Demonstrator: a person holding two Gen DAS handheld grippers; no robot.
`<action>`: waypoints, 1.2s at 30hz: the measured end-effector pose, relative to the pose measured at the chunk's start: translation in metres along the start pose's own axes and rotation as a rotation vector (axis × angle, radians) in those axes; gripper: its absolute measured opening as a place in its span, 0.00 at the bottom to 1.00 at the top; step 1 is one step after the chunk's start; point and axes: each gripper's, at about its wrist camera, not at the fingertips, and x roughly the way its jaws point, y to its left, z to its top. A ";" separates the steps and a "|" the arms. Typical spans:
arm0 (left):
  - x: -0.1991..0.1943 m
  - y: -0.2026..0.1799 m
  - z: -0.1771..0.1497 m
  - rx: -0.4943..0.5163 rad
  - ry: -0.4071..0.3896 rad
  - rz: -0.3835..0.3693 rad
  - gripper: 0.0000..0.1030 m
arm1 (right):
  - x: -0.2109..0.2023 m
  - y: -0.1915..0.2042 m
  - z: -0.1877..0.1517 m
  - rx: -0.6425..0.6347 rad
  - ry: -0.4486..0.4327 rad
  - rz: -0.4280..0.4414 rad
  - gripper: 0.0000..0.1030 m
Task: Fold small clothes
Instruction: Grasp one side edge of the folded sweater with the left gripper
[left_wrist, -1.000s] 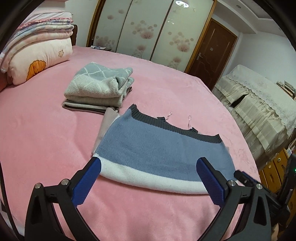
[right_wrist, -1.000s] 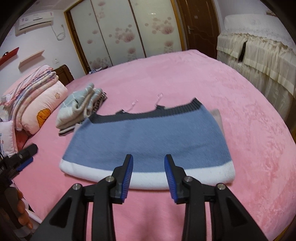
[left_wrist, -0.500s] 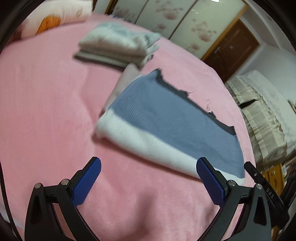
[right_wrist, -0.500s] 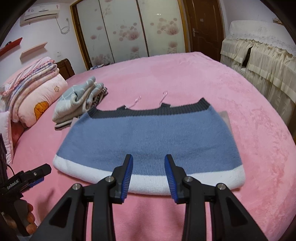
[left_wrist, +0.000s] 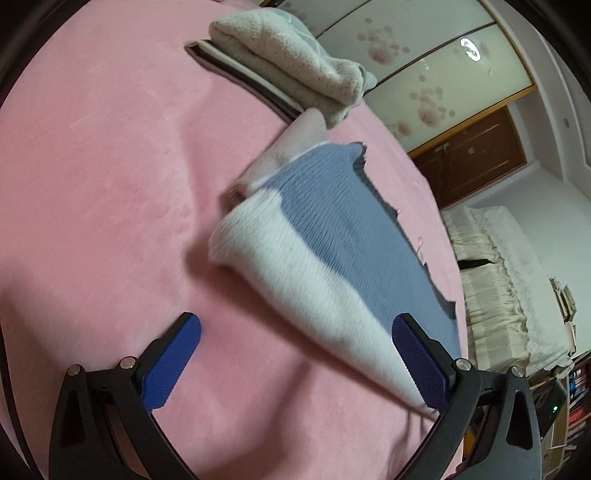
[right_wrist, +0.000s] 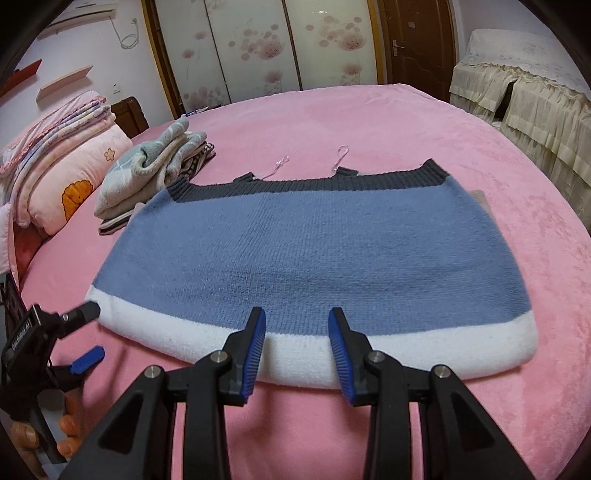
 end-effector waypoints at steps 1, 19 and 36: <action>0.002 0.000 0.002 0.001 -0.006 -0.005 0.99 | 0.002 0.001 0.000 -0.004 0.000 0.001 0.34; 0.053 -0.012 0.055 -0.132 -0.094 -0.115 0.93 | 0.025 0.016 0.020 -0.057 -0.068 -0.005 0.34; 0.018 -0.109 0.057 0.245 -0.232 0.021 0.17 | 0.085 0.039 0.043 -0.161 -0.024 0.000 0.08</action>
